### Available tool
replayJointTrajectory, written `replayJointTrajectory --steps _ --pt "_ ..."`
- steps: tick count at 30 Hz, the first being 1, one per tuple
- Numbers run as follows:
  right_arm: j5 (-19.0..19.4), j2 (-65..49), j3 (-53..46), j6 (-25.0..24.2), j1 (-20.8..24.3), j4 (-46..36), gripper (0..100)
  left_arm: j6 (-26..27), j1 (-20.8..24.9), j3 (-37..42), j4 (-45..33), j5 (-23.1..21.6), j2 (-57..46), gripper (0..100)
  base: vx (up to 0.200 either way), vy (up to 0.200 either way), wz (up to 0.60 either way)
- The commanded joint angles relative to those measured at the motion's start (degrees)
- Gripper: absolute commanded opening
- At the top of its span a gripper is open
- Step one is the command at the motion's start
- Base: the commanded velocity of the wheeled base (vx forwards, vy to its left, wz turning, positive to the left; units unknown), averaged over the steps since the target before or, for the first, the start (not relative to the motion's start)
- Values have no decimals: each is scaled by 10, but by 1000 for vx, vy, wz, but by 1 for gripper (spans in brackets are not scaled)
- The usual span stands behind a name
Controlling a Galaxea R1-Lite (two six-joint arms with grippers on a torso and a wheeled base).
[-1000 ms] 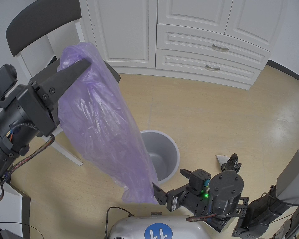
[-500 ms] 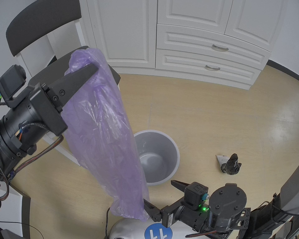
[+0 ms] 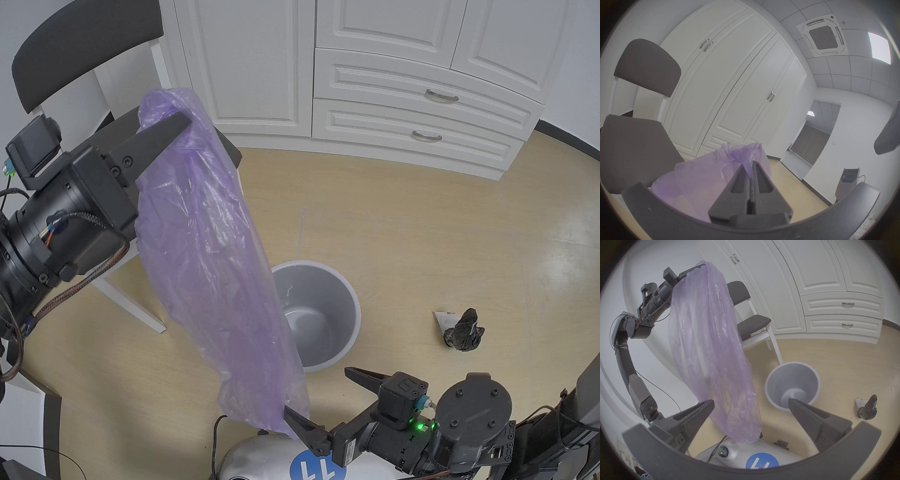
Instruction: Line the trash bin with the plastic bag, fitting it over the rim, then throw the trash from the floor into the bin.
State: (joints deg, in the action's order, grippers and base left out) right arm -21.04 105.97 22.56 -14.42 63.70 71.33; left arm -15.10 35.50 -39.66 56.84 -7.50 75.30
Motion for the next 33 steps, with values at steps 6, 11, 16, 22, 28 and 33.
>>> replayJointTrajectory --steps 6,11,16,22,28,33 --pt "3 1 -2 0 5 1 100 -12 -20 -17 0 0 13 0 0 0 0" --pt "16 29 -1 -5 0 3 100 -47 -18 -31 2 0 13 0 0 0 0" --pt "26 49 13 -10 -47 9 100 -78 -17 -26 51 -5 13 0 0 0 0" --pt "43 18 26 -7 -142 1 100 -95 -43 -7 58 -68 8 0 0 0 0" --pt "71 23 66 -9 -239 -36 100 -110 -60 -3 58 -93 9 0 0 0 0" --pt "86 -18 74 -9 -270 -136 100 -110 -67 -4 58 -95 12 0 0 0 0"
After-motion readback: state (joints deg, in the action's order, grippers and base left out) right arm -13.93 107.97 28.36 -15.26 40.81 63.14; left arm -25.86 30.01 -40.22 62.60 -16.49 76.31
